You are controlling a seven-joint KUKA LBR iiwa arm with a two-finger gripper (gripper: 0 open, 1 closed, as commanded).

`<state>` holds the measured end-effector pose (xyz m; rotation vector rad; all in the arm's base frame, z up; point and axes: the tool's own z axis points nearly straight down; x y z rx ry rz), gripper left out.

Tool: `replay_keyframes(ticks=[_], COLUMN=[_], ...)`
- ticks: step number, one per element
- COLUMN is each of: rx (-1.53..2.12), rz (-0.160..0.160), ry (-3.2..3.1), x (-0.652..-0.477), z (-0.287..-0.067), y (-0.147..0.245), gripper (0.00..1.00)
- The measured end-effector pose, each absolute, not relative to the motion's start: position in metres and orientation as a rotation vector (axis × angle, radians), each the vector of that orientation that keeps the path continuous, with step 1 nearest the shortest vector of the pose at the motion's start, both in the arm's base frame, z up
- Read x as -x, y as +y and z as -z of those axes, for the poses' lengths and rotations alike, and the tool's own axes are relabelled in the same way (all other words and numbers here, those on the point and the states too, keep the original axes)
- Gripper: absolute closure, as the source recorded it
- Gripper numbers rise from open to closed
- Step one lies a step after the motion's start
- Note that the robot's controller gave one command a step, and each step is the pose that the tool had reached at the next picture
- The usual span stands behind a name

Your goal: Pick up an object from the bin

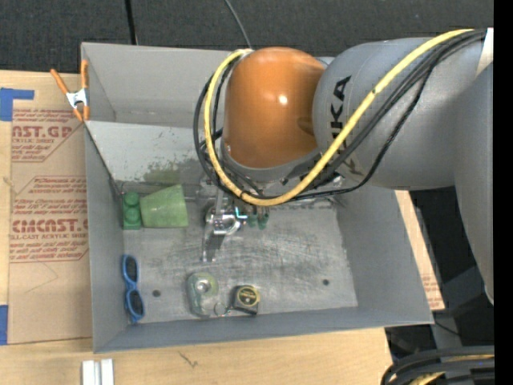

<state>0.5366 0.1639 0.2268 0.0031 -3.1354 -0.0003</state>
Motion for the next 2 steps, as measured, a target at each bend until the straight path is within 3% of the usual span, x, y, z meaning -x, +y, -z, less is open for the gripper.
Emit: replay_keyframes(ticks=[1,2], rx=[-0.479,-0.892], rz=[0.000,0.001], ry=[-3.100,-3.008], x=[-0.499,-0.497], z=[-0.144,-0.080], y=[0.149,0.113], gripper=[0.00,0.00])
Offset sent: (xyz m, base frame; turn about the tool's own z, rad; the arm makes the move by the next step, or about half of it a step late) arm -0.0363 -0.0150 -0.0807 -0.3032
